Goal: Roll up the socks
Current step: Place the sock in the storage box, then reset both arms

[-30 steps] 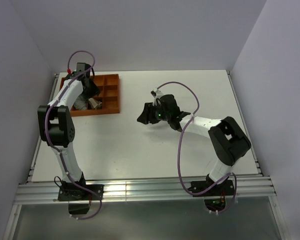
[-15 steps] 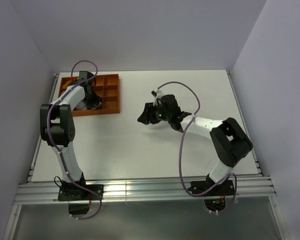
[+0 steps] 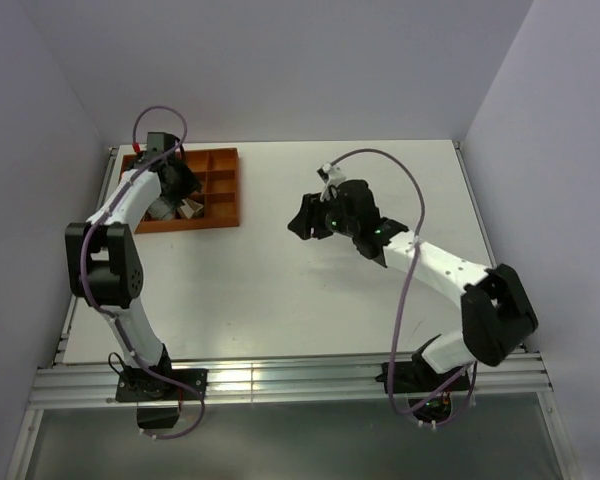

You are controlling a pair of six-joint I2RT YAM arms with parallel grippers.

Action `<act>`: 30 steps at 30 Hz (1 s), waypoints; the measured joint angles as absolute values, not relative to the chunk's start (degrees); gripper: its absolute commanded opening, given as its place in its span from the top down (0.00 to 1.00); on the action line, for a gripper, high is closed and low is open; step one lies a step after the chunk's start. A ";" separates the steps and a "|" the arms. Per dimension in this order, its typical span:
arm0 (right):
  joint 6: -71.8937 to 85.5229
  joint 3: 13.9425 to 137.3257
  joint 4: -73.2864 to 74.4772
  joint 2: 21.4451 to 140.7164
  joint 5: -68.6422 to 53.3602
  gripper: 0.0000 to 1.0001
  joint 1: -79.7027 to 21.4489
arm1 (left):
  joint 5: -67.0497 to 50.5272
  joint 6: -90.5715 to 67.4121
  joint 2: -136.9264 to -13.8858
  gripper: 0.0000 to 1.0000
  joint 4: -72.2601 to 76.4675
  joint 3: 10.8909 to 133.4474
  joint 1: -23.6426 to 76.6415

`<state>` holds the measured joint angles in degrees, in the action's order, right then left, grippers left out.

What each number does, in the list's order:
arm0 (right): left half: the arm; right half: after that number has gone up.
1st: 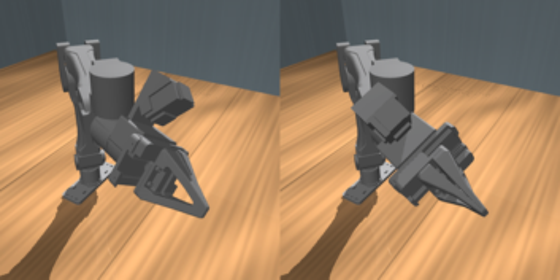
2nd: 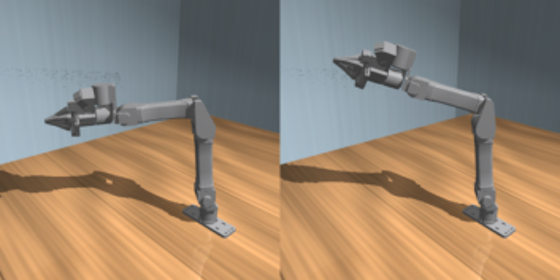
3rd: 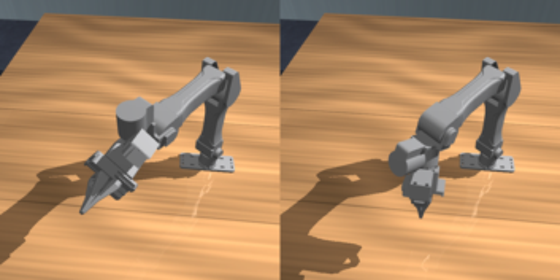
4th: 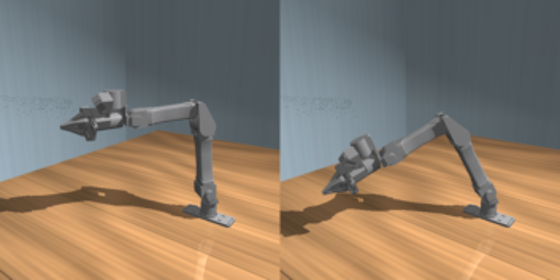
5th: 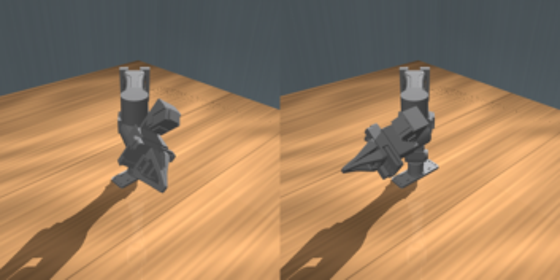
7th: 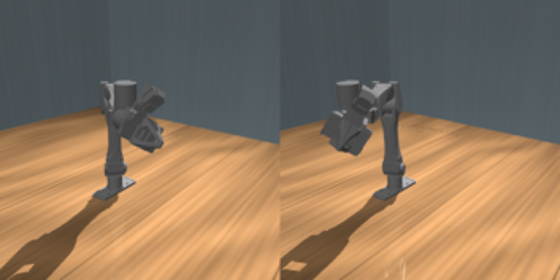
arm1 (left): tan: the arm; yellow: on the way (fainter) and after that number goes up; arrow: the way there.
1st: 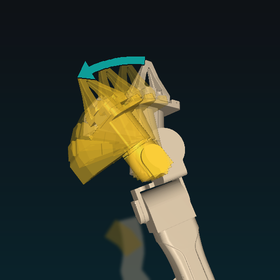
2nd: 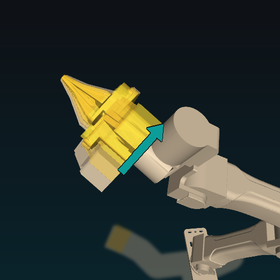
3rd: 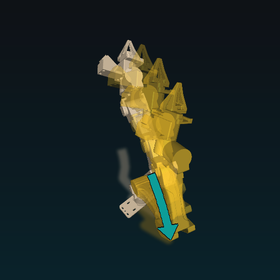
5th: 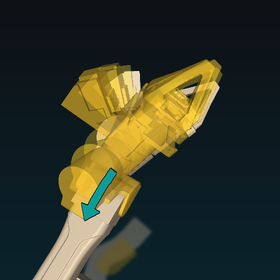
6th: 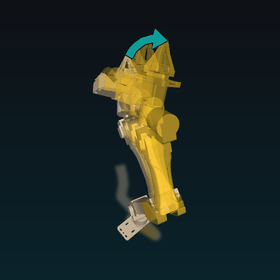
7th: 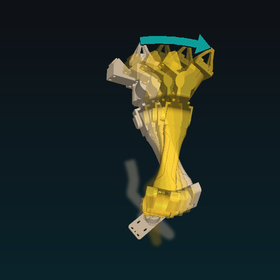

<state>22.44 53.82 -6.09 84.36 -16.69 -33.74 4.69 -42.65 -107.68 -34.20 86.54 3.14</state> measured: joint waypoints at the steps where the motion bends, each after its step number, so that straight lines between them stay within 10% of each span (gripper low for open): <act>1: 21.58 54.63 -4.12 82.26 -15.22 0.40 -33.54 | 4.43 -42.59 -106.02 0.39 -34.63 86.94 3.14; 15: 10.72 66.67 16.62 49.21 19.59 0.10 -29.21 | 13.41 -32.56 -54.78 0.04 -31.00 82.46 3.18; 30: 5.61 61.32 19.29 16.82 40.05 0.00 -29.21 | 37.30 -23.27 -30.59 0.01 -36.93 84.31 11.03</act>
<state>5.61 61.32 19.29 16.82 40.05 -29.21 37.30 -23.27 -30.59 -36.93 84.31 11.03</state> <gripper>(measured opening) 0.997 0.994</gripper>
